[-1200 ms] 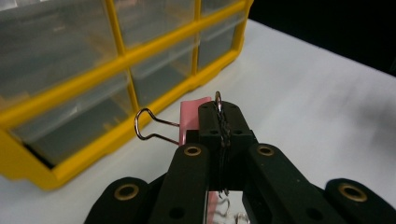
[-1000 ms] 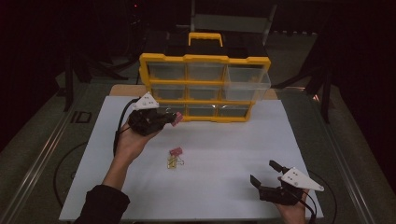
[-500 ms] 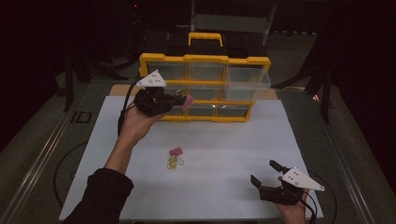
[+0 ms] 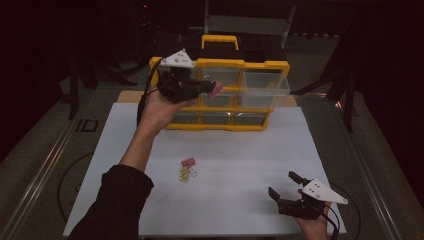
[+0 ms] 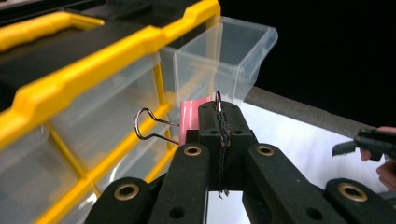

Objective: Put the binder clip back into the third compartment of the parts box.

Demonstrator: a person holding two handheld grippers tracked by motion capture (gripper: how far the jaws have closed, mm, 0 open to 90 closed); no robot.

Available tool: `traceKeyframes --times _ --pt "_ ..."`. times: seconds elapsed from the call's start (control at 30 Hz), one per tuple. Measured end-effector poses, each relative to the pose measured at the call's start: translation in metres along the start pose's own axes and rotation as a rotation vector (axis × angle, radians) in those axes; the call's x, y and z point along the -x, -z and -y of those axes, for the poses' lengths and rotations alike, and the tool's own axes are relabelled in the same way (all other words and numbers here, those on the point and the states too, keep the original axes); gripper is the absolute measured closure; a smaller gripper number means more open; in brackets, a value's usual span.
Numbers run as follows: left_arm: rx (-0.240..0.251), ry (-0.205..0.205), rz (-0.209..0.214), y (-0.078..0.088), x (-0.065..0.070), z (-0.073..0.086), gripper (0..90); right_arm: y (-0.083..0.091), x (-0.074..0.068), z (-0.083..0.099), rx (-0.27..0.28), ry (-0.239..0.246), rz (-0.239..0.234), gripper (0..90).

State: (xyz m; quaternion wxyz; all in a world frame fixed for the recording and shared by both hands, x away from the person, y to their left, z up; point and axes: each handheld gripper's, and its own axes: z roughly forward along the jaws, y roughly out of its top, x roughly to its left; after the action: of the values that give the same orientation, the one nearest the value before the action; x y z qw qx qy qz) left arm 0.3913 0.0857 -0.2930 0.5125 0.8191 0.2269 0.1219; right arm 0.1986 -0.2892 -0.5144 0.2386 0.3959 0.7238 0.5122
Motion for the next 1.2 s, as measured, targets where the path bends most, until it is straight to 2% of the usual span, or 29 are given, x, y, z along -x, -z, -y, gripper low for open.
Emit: traceKeyframes --times 0.33,0.43,0.6,0.63,0.83,0.9,0.93,1.0,1.03,1.07,1.1,1.17,1.2 --pt "0.002 -0.009 0.017 -0.021 0.002 -0.031 89.5 0.000 0.000 0.000 0.000 -0.008 -0.005 8.3" --pt "0.021 0.009 0.019 -0.030 0.004 -0.038 89.4 -0.001 0.000 0.000 -0.002 -0.006 -0.008 8.3" --pt "0.014 0.012 0.023 -0.040 0.006 -0.046 89.5 -0.002 0.000 0.001 -0.004 -0.005 -0.012 8.3" --pt "0.008 0.012 0.040 -0.049 0.008 -0.051 89.5 -0.001 0.000 0.001 -0.003 -0.007 -0.013 8.3" --pt "-0.009 0.011 0.046 -0.067 0.015 -0.060 89.5 -0.001 0.002 0.001 0.003 -0.012 -0.015 8.3" --pt "-0.009 0.011 0.046 -0.067 0.015 -0.060 89.5 -0.001 0.001 0.001 0.002 -0.011 -0.016 8.3" --pt "-0.006 0.023 0.047 -0.076 0.017 -0.063 89.4 -0.001 0.001 0.001 -0.002 -0.011 -0.017 8.3" --pt "0.013 0.040 0.037 -0.080 0.018 -0.063 87.9 -0.001 0.001 0.001 0.001 -0.011 -0.017 8.3" --pt "0.013 0.040 0.037 -0.080 0.018 -0.063 73.0 -0.001 0.001 0.001 0.001 -0.011 -0.017 8.3" --pt "0.029 0.078 0.013 -0.080 0.017 -0.061 58.4 0.000 0.002 0.001 0.005 -0.012 -0.016 8.3" --pt "0.029 0.081 -0.007 -0.080 0.017 -0.060 46.8 0.000 0.002 0.001 0.004 -0.016 -0.015 8.3" --pt "0.014 0.103 -0.024 -0.080 0.014 -0.056 28.2 0.001 0.002 0.000 0.005 -0.020 -0.015 8.3" --pt "0.007 0.105 -0.041 -0.079 0.012 -0.053 23.2 0.001 0.002 0.000 0.006 -0.020 -0.015 8.3"
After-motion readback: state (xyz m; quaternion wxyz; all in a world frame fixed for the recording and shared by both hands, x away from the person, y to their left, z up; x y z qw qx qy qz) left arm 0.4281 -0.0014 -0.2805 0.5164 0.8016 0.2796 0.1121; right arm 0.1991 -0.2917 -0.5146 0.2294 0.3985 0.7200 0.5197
